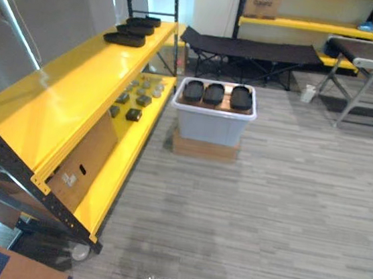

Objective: Walk over and take plastic housings, then place them on the shelf

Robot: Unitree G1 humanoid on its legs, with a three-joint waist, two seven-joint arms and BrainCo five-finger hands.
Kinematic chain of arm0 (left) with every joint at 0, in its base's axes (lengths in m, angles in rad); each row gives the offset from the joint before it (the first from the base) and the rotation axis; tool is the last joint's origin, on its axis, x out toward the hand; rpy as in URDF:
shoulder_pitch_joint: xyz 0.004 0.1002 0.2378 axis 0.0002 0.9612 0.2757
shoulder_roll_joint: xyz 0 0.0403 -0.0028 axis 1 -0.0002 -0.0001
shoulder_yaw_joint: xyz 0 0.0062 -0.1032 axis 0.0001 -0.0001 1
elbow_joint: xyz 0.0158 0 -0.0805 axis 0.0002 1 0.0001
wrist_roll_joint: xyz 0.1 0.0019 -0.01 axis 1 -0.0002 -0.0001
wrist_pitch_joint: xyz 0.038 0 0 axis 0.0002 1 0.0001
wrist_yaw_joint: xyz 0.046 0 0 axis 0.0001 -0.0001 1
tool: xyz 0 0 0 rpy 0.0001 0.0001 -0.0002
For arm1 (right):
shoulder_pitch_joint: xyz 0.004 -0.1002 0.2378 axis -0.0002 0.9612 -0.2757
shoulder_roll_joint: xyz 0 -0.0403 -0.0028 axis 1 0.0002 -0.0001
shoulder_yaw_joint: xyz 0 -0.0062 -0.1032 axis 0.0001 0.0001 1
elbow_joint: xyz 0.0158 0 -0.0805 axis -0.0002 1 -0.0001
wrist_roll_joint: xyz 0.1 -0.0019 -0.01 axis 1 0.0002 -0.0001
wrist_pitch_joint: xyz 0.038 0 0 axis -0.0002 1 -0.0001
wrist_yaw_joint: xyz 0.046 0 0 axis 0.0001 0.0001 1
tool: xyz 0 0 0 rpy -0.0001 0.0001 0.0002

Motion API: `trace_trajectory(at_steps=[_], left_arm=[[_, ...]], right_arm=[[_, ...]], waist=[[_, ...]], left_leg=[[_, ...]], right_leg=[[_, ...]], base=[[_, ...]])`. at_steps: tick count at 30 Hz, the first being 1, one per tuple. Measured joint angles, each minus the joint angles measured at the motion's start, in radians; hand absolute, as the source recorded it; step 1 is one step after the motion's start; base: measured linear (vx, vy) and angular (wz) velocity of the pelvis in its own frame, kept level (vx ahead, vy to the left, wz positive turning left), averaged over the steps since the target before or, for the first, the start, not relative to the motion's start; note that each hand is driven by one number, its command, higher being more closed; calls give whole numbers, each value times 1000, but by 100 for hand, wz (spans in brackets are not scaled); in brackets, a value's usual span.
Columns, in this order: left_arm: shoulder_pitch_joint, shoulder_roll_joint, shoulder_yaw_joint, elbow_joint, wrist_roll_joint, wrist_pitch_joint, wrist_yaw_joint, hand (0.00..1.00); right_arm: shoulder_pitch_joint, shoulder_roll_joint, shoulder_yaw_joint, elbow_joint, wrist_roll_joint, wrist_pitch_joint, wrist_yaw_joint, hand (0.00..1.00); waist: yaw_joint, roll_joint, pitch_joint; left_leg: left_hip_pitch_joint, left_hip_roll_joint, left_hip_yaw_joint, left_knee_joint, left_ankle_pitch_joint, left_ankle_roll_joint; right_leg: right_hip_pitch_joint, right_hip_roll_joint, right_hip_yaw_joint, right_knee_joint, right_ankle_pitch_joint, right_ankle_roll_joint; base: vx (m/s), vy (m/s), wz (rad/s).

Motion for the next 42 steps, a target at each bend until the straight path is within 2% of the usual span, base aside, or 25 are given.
trace_trajectory(at_steps=[1,6,12,19,22,25,29,31,34,39,42], left_arm=[[-2,4,0,0,0,0,-2,0],[-22,18,-2,1,9,-4,-20,0],[-34,10,-12,2,1,-2,-37,0],[-36,7,-15,2,-4,-3,-34,0],[-35,10,-15,2,-14,-6,-28,0],[-27,9,-15,4,-82,-15,-7,0],[-25,9,-17,22,-138,-44,-10,0],[-26,10,-17,26,-154,-44,-12,0],[-28,10,-17,30,-135,-44,-17,0],[-30,10,-16,29,-43,-45,-15,0],[-37,11,-21,23,-7,-53,-15,0]], right_arm=[[-9,7,-4,1,0,0,0,0],[-70,34,-5,24,-2,0,-3,0],[-87,23,-5,28,-4,0,-4,0],[-87,22,-4,35,-22,2,0,0],[-87,22,-2,37,-38,15,1,0],[-92,21,-1,37,-51,18,11,0],[-86,21,0,35,-50,19,20,0],[-85,21,-1,35,-50,18,20,0],[-78,22,-1,34,-51,1,24,0],[-73,23,-2,32,-79,-43,21,0],[-77,24,-2,28,-89,-59,22,0]], waist=[[1,-6,5],[1,-21,41],[-3,3,58],[-4,3,58],[-4,-6,60],[-3,-7,61],[0,-9,62],[1,-11,63],[1,-11,63],[2,-13,63],[2,-14,62]], left_leg=[[10,-1,2,0,7,10],[35,-4,6,0,7,10],[46,-4,7,-2,7,10],[58,-5,6,-2,5,8],[80,-5,9,-2,1,4],[80,-5,9,-2,-2,7],[80,-5,7,-2,-4,9],[78,-5,6,-2,-4,9],[69,-6,2,-2,-4,9],[58,-9,3,-2,-12,11],[12,-10,5,0,-13,13]], right_leg=[[7,0,-2,-1,0,1],[42,-1,-8,-14,-4,9],[50,-1,-15,-16,-11,18],[70,-1,-23,-29,-8,13],[89,-2,-21,-33,-10,13],[88,-2,-20,-33,-14,14],[88,-2,-20,-32,-14,13],[88,-2,-23,-32,-14,13],[87,-2,-30,-33,-15,14],[78,-4,-29,-35,-28,25],[17,-7,-21,-23,-30,21]], base=[[100,3,1],[55,-3,1],[-25,-3,0],[-27,3,2],[-8,7,-2],[0,0,0],[0,0,0],[11,-1,2],[19,-3,7],[11,-1,-1],[42,17,-6]])
